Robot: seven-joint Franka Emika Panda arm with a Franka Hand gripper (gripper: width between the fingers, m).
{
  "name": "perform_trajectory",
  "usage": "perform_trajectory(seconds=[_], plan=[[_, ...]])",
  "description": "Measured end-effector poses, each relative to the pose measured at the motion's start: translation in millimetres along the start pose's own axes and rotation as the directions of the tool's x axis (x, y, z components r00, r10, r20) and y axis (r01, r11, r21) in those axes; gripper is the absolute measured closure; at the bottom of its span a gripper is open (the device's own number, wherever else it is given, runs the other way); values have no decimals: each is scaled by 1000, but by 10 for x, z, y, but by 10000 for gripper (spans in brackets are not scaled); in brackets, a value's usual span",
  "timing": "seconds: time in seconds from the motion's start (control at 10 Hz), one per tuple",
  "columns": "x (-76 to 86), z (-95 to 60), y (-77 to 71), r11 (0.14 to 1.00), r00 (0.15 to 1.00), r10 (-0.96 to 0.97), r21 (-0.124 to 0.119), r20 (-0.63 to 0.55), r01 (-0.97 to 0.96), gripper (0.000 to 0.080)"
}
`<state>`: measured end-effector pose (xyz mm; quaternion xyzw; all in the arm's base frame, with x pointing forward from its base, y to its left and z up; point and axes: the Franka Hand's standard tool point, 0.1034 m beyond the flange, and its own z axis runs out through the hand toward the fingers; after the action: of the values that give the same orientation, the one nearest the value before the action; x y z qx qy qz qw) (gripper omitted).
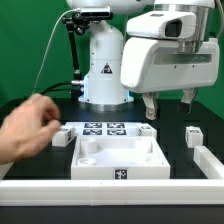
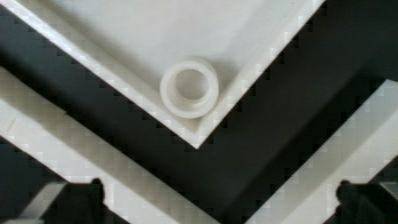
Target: Assemble one leg
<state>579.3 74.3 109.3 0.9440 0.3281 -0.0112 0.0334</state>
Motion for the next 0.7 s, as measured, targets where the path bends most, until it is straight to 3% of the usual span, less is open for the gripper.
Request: perform_trajectory(seconds=[0.1,0.7], plan=[[1,3,6,1000,1000,8,-23,10,-8,150],[1,4,2,1000,1000,8,-22,10,-8,150]])
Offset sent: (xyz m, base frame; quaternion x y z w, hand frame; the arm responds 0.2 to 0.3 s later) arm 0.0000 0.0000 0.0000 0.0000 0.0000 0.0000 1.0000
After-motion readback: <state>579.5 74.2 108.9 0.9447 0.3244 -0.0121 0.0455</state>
